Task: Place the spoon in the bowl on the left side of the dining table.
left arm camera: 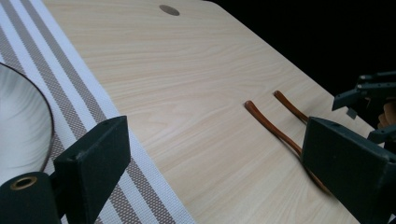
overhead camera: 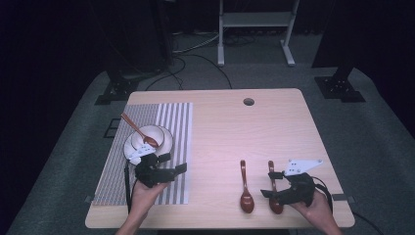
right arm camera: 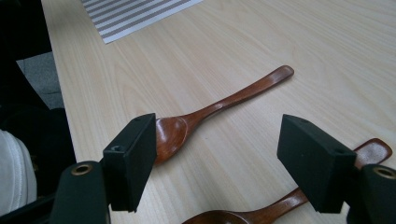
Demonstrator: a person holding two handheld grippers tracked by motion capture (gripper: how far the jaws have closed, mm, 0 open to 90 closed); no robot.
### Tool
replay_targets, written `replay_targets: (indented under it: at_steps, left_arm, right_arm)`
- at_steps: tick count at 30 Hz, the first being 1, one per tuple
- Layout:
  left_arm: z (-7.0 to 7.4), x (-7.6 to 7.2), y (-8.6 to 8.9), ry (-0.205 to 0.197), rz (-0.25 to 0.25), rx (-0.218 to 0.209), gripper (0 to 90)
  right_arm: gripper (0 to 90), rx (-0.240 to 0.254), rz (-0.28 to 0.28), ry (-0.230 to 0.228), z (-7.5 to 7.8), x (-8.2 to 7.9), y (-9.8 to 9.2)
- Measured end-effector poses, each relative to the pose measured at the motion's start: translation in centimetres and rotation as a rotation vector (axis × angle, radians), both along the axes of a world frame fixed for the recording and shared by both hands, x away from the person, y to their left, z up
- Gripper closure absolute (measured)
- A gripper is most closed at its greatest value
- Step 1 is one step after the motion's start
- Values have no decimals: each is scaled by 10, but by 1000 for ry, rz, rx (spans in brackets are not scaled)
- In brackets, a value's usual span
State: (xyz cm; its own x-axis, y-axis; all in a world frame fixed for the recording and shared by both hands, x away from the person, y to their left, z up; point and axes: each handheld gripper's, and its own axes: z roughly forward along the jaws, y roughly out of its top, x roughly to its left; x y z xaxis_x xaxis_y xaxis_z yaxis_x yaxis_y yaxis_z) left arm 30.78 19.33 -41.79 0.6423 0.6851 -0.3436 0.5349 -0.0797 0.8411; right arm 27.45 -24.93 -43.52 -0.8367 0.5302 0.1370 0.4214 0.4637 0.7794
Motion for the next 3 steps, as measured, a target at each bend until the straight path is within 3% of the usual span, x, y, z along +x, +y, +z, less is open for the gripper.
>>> replay_targets:
  at_steps: [3]
  left_arm:
    - [-2, 1, -3, -4, -8, 19, 73]
  right_arm:
    - [271, 1, -2, 2, -1, 0, -1]
